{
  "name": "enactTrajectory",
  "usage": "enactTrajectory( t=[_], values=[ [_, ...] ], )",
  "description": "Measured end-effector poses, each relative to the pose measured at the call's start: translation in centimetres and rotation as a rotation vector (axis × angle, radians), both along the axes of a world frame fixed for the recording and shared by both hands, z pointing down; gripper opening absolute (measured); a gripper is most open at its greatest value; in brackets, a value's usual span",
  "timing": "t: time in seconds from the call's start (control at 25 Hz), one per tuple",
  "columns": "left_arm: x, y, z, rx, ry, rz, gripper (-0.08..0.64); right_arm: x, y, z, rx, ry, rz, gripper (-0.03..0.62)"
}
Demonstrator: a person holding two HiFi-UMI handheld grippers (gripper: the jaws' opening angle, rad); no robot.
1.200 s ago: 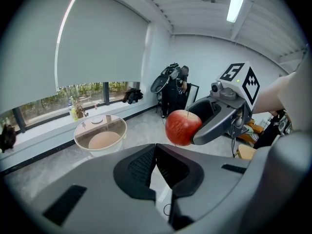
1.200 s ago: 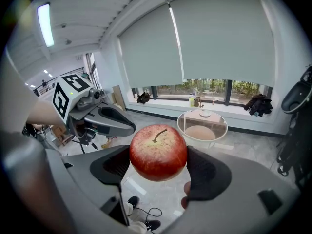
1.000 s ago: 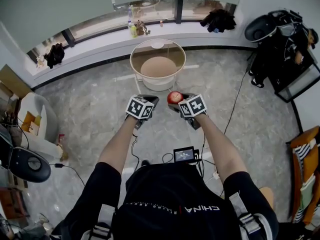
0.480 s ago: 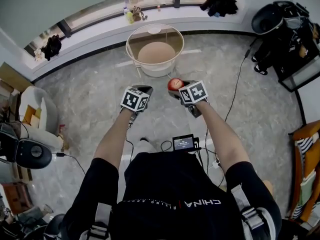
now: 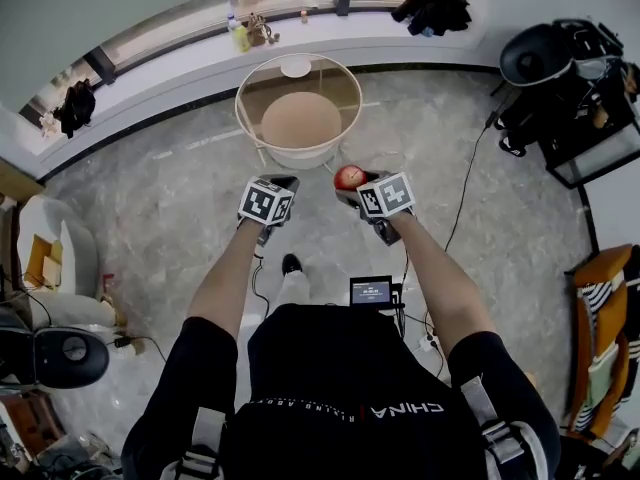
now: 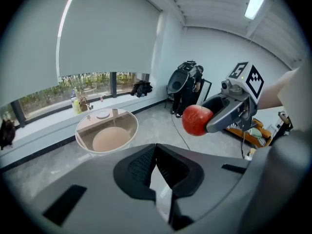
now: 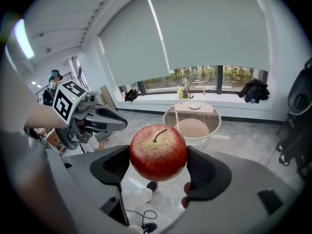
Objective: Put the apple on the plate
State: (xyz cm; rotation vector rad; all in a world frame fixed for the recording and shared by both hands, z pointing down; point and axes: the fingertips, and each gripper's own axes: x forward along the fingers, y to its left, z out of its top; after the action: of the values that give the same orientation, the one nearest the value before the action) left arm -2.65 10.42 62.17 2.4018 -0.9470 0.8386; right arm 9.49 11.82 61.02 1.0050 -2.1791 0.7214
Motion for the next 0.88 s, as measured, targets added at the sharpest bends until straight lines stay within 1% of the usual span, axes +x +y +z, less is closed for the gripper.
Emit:
enactTrajectory(
  t=[0.08,0.16,0.32,0.4,0.56,0.64,0.76,0.88],
  values=[
    [-1.5,-4.4,-0.6,-0.008,0.018,0.013,0.017,-1.2,-4.3,-0.6,-0.01,0.025,0.015,0.376],
    [-3.2,-8.5,-1.2,-0.005,0.022,0.048,0.017,-2.5,-8.9,-1.1,-0.017,0.042,0.031,0.376],
    [-6.7,-15.4,-1.6,-0.034,0.066,0.101,0.017,-5.4,-16.6,-1.2,-0.021,0.022,0.061,0.376],
    [-8.5,-18.2,-1.2,-0.038,0.071,0.095,0.017,-6.7,-19.2,-0.6,-0.029,0.019,0.065,0.376],
    [-11.7,-22.7,-1.1,-0.041,0.128,0.026,0.017,-8.8,-23.5,0.2,-0.047,0.037,0.043,0.376],
    [-12.4,-24.8,-1.1,-0.041,0.124,0.016,0.017,-9.4,-26.0,0.0,-0.047,0.03,0.048,0.376],
    [-12.6,-28.0,-0.3,-0.046,0.093,0.015,0.017,-10.1,-29.5,0.4,-0.056,0.012,0.036,0.376],
    [-11.3,-31.7,0.4,-0.056,0.114,0.005,0.017,-9.8,-33.1,1.9,-0.074,-0.001,0.004,0.376]
  ],
)
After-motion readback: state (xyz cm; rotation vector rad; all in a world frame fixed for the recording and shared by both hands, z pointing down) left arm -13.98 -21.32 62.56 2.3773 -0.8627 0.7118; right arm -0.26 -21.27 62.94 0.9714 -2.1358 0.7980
